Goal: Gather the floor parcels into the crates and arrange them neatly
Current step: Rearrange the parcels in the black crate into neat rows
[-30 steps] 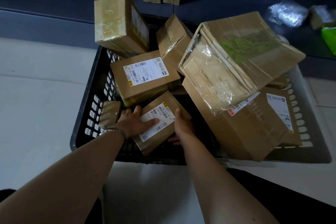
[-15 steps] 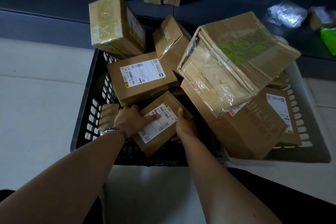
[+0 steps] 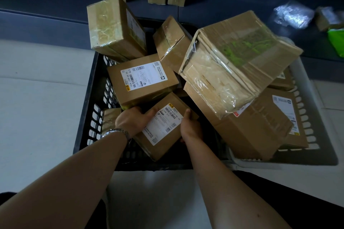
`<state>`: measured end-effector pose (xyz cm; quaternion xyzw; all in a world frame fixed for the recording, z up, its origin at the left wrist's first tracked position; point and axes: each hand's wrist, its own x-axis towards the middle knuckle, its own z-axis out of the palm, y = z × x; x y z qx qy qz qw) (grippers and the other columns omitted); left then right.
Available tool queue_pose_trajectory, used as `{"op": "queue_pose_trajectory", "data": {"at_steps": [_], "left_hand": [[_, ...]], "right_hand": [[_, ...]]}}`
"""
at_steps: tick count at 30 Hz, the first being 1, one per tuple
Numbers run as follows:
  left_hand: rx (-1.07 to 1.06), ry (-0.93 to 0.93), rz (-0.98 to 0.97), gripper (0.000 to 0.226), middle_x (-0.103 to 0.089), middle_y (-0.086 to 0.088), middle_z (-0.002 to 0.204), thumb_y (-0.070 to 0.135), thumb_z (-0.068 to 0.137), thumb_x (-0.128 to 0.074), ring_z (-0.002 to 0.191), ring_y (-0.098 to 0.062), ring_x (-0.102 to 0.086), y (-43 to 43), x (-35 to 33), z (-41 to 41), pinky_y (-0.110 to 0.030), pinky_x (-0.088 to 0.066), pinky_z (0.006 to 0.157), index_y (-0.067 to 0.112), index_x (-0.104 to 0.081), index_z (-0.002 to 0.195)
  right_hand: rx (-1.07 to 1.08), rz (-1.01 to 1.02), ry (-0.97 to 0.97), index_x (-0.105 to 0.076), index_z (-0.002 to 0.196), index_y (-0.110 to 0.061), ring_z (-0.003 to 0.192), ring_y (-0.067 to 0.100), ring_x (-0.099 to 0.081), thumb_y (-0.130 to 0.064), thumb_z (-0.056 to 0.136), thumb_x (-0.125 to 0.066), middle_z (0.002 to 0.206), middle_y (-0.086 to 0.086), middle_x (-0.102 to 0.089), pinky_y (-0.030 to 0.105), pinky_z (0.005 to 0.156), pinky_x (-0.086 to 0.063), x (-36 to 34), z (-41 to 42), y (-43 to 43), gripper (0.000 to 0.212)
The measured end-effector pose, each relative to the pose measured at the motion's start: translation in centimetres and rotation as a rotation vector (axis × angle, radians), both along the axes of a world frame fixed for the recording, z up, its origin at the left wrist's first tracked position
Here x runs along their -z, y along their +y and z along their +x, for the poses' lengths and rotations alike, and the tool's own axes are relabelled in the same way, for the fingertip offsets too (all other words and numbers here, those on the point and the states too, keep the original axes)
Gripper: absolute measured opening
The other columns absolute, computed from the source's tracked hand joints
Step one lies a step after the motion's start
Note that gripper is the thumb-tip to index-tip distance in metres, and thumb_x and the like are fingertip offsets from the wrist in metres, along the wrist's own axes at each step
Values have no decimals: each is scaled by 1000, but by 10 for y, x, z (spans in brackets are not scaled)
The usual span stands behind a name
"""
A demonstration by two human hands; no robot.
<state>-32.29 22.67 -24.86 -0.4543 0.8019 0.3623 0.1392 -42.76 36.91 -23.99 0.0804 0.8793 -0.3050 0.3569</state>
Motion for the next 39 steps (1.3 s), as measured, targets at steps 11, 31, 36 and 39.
{"op": "queue_pose_trajectory", "data": {"at_steps": [11, 31, 36, 39], "left_hand": [[7, -131, 97, 119, -63, -9, 122, 102, 55, -18, 118, -32, -55, 6, -4, -12, -43, -44, 103, 18, -54, 131], [60, -48, 462, 63, -65, -3, 107, 70, 86, -46, 93, -21, -64, 3, -58, -16, -36, -60, 73, 14, -59, 112], [24, -38, 344, 75, -61, -12, 126, 69, 92, -31, 95, -26, -65, 8, -51, -11, -34, -59, 71, 7, -51, 129], [92, -70, 294, 66, -54, -9, 136, 58, 97, -36, 117, -28, -57, 17, -46, -13, -35, -50, 93, 9, -38, 140]], "right_hand": [[41, -9, -2, -61, 99, -10, 81, 27, -59, -58, 103, -21, 94, 9, -64, 34, 79, -50, -7, -2, -2, 63], [206, -155, -214, -54, 130, -11, 101, 32, -66, -36, 101, -38, 115, 13, -67, 50, 92, -55, -16, 12, -8, 42], [359, -218, -219, -33, 147, -10, 115, 34, -60, -38, 103, -39, 132, 16, -58, 40, 94, -50, -25, 19, -8, 52], [367, -235, -242, -25, 148, -7, 122, 34, -56, -35, 104, -44, 138, 18, -53, 38, 90, -46, -21, 14, -5, 56]]}}
